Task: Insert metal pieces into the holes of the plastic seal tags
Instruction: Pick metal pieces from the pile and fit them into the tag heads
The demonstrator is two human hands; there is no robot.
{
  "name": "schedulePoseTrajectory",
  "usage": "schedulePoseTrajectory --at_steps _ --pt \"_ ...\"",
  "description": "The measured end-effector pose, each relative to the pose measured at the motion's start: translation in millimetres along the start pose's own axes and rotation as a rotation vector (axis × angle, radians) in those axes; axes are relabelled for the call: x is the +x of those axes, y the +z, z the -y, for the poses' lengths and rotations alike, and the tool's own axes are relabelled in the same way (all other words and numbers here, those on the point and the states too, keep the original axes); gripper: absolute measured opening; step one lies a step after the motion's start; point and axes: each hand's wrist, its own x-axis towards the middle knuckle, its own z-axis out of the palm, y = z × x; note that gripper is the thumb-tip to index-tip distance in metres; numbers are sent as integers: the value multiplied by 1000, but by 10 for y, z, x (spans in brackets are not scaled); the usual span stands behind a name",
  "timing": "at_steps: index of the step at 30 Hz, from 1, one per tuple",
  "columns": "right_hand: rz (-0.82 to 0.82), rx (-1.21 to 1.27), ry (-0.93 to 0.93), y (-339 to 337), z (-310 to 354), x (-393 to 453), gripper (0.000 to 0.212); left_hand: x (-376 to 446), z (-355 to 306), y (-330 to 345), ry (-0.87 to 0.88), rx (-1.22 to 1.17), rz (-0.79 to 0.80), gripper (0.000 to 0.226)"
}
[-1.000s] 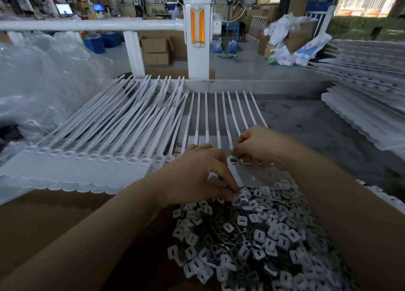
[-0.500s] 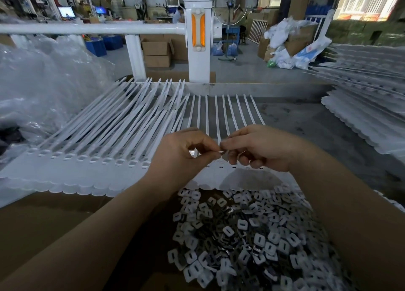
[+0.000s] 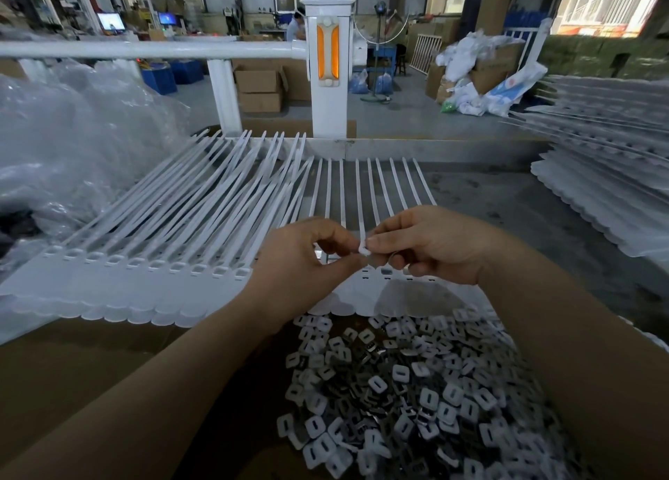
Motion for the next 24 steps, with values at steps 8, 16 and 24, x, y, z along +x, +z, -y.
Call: schedulePoseTrajectory --at_steps 8,16,24 --pt "-253 -305 58 -51 -61 41 13 8 56 19 1 207 216 16" --pt "-315 -422 130 -34 -73 57 13 -12 48 53 40 287 281 20" --pt "-306 -490 124 -2 -61 40 14 -28 58 56 37 269 284 20"
